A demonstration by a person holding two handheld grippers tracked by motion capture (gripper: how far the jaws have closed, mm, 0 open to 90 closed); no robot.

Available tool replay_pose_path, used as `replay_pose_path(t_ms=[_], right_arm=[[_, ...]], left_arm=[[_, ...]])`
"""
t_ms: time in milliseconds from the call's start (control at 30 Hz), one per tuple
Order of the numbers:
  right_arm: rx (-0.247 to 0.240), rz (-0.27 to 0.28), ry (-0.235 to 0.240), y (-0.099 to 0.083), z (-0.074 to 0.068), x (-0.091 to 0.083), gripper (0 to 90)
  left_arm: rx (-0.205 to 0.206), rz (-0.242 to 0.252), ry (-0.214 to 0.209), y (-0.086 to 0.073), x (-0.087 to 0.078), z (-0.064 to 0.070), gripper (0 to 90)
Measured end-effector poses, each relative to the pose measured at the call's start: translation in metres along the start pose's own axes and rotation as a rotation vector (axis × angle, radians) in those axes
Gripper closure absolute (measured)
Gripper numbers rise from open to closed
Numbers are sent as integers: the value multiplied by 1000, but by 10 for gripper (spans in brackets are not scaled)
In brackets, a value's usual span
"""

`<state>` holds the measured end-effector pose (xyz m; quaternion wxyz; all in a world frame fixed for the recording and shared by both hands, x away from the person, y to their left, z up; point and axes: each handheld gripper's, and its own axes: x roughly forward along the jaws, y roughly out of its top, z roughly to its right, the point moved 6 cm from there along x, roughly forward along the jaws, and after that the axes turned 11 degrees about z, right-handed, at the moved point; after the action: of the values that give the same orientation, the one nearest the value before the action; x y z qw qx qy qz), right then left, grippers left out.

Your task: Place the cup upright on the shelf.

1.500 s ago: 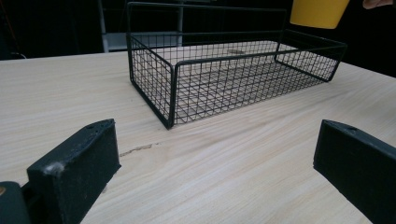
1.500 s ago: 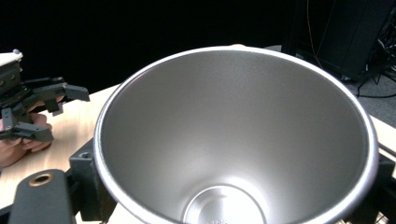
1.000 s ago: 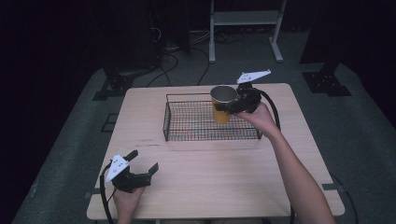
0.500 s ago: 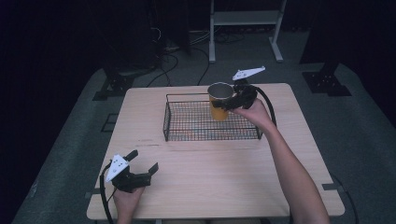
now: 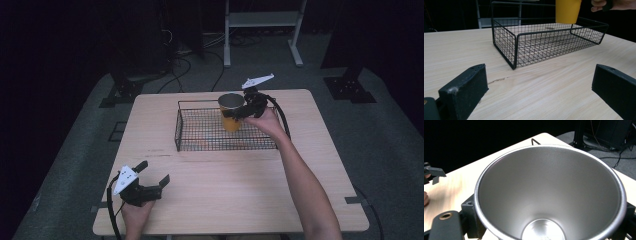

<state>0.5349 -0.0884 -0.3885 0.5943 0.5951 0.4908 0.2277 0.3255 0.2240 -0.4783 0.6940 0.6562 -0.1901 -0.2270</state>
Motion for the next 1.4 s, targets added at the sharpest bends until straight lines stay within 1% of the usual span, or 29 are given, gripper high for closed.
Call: replay_pose_path(t_ms=[67,233,333,433,633,833,967,1000,1067,1133,1300,1400], right_arm=[[4,-3,4,-3,2,3,127],[15,-22,-4,-10,8,10,127],[26,-30,-8,-15,11,13,127],[23,-49,-14,-20,15,17,127],[32,-55,-18,-27,22,20,127],[41,-89,-18,-38,28,25,127],[49,-109,-16,-46,30,29,126],[48,-116,-15,-47,30,30,126],[30,-137,-18,-51,30,31,126],[19,-136,-18,-50,29,31,126],[-2,-157,-15,-52,27,28,126],[-11,-168,-22,-52,27,25,126]], left_arm=[[-6,3,1,0,0,0,0],[0,0,0,0,0,0,0],[-6,3,1,0,0,0,0],[-4,3,1,0,0,0,0],[-8,3,1,0,0,0,0],[-8,5,0,0,0,0,0],[-9,5,0,0,-1,-1,0],[-9,5,1,0,-1,-1,0],[-8,6,0,0,-1,-1,0],[-7,4,0,0,-1,0,0],[-7,4,0,0,-1,0,0],[-5,3,1,0,0,0,0]])
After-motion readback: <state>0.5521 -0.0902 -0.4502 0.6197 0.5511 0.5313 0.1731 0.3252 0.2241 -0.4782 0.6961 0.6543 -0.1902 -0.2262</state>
